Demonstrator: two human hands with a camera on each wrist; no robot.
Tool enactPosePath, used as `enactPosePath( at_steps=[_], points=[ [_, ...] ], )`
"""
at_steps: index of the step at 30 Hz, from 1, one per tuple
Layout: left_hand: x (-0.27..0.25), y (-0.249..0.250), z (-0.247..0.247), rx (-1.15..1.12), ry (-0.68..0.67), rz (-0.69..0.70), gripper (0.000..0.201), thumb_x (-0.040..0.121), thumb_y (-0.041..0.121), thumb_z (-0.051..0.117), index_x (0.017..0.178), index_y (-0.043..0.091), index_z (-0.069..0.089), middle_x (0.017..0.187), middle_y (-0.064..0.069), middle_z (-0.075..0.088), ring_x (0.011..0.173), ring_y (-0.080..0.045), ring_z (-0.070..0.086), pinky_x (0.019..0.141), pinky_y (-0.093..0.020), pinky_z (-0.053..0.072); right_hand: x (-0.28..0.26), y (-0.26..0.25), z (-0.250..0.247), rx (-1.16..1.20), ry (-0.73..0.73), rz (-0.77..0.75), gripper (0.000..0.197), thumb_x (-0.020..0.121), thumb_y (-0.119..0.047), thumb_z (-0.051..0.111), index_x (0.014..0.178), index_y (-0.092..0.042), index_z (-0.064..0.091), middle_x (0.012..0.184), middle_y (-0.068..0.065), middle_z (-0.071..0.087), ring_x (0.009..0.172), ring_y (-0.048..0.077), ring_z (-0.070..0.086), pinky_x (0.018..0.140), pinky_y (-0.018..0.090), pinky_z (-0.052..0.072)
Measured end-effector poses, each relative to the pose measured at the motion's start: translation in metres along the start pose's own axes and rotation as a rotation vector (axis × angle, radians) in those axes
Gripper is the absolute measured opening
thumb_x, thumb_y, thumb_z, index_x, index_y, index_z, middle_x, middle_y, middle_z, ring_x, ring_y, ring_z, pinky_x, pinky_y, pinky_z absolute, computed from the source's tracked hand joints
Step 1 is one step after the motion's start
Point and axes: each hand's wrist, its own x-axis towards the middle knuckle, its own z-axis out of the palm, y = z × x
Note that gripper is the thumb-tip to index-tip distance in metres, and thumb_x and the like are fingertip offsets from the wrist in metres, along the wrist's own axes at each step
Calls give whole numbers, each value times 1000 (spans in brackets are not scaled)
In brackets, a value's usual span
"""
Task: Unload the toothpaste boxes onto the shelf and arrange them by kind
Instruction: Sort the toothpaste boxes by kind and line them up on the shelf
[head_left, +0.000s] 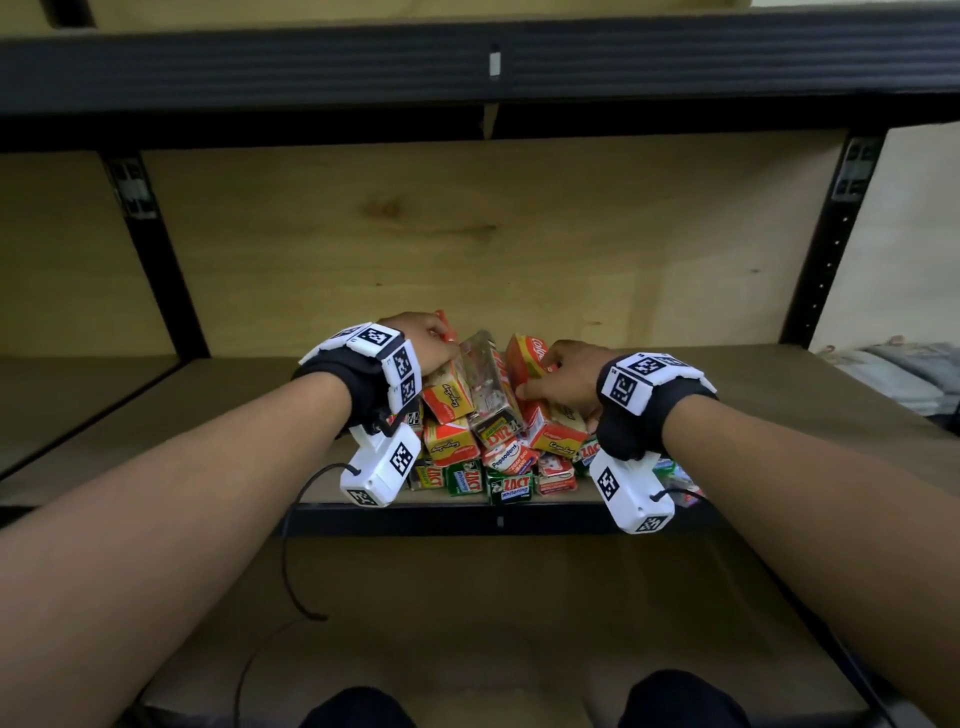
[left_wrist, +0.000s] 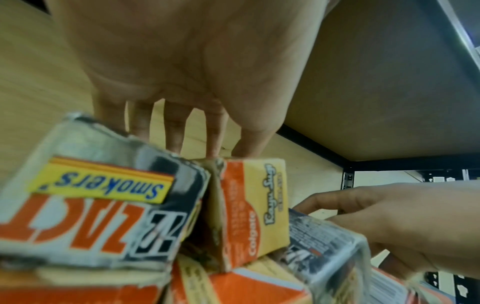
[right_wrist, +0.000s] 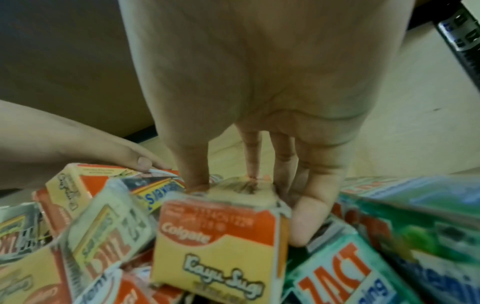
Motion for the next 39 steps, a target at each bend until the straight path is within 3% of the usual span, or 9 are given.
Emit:
enactPosePath(
  at_steps=[4, 8, 11, 19, 24, 28, 31, 34, 39],
  points=[
    [-2, -8, 3, -34, 25, 11, 36, 90, 46, 56, 124, 35, 59, 122, 6, 63, 91, -16, 60, 72, -20, 42, 1, -7, 1, 6, -3, -7, 72, 80, -51, 63, 144, -25, 40, 139, 3, 50, 104, 25, 59, 88, 35, 53],
    [0, -13, 2, -20, 7, 23, 41, 88, 54, 55, 125, 37, 58, 129, 6, 60, 106, -18, 60, 82, -24, 47, -4, -16, -11, 115, 39, -29, 50, 94, -41, 51, 132, -9, 56, 107, 13, 66, 86, 27, 61, 73, 28, 49],
    [0, -17, 0, -3, 6, 49, 48, 88, 57, 55, 129, 34, 57, 135, 6, 55, 115, -18, 56, 90, -25, 44, -5, -26, -24, 187, 63, -55, 49, 98, -37, 48, 129, -1, 59, 108, 17, 68, 90, 30, 62, 81, 33, 49],
    [4, -30, -3, -5, 26, 102, 35, 90, 51, 56, 119, 33, 64, 118, 7, 64, 95, -14, 58, 77, -23, 42, -4, -67, -30, 323, 116, -117, 45, 99, -41, 45, 129, -9, 53, 120, 13, 63, 106, 29, 64, 96, 41, 51],
    [2, -39, -2, -17, 63, 112, 25, 94, 43, 53, 113, 34, 66, 111, 6, 68, 84, -11, 59, 63, -19, 41, -2, -77, -23, 162, 120, -131, 41, 87, -46, 57, 118, -19, 62, 111, 5, 67, 96, 24, 65, 89, 39, 55],
    [1, -41, -3, -13, 64, 106, 27, 93, 45, 52, 111, 32, 67, 111, 5, 69, 95, -16, 62, 81, -25, 49, -1, -80, -22, 134, 94, -137, 43, 88, -47, 58, 112, -12, 66, 106, 9, 71, 92, 24, 69, 87, 39, 56],
    [0, -37, -6, -8, 78, 95, 29, 90, 48, 53, 108, 31, 68, 105, 5, 69, 92, -17, 62, 74, -25, 47, -2, -75, -22, 169, 83, -126, 40, 89, -43, 58, 112, -10, 65, 107, 13, 69, 93, 27, 69, 85, 48, 57],
    [-6, -23, -7, 24, 90, 130, 29, 91, 44, 53, 109, 27, 68, 104, 5, 66, 92, -18, 61, 73, -25, 45, -3, -63, -26, 167, 88, -126, 42, 92, -40, 53, 114, -6, 65, 112, 17, 67, 87, 26, 65, 87, 47, 56],
    [-12, 11, -2, 44, 72, 180, 27, 90, 43, 55, 105, 23, 66, 99, 1, 68, 87, -21, 65, 73, -29, 54, -10, -29, -37, 72, 105, -65, 40, 92, -37, 56, 114, -5, 65, 113, 14, 66, 97, 32, 68, 86, 46, 57]
  ],
)
